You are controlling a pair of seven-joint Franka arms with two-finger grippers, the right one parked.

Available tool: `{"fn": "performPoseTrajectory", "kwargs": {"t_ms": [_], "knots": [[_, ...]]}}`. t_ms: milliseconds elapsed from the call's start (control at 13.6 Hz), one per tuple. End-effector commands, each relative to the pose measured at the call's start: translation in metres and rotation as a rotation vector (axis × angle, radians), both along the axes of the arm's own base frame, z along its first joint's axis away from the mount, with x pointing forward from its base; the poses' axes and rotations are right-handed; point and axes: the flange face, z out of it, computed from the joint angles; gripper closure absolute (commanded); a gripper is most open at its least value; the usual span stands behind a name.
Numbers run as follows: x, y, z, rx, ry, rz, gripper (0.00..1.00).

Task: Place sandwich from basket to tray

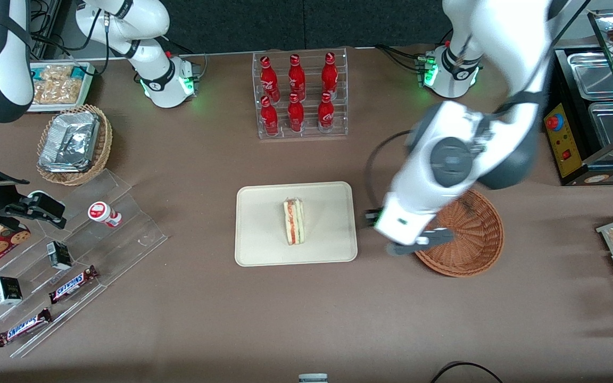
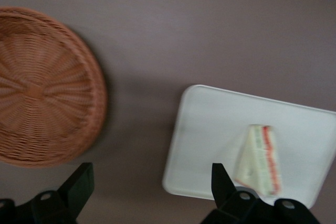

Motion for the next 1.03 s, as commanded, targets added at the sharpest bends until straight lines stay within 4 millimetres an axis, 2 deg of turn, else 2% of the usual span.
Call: {"fn": "performPoseTrajectory", "kwargs": {"t_ms": [0,73,294,440,661,807,954], "knots": [[-0.045,0.088,-0.001,0.0,-0.004,-0.062,0.01],[-0.052,0.12,0.004,0.0,-0.003,-0.09,0.01],[-0.065,0.208,0.043,-0.001,0.017,-0.173,0.01],[-0.082,0.242,0.08,0.0,0.004,-0.195,0.01],[-0.091,0.249,0.146,0.024,0.004,-0.193,0.0],[-0.094,0.249,0.17,0.025,-0.007,-0.191,0.0],[-0.095,0.249,0.185,0.027,-0.037,-0.189,0.0]]}}
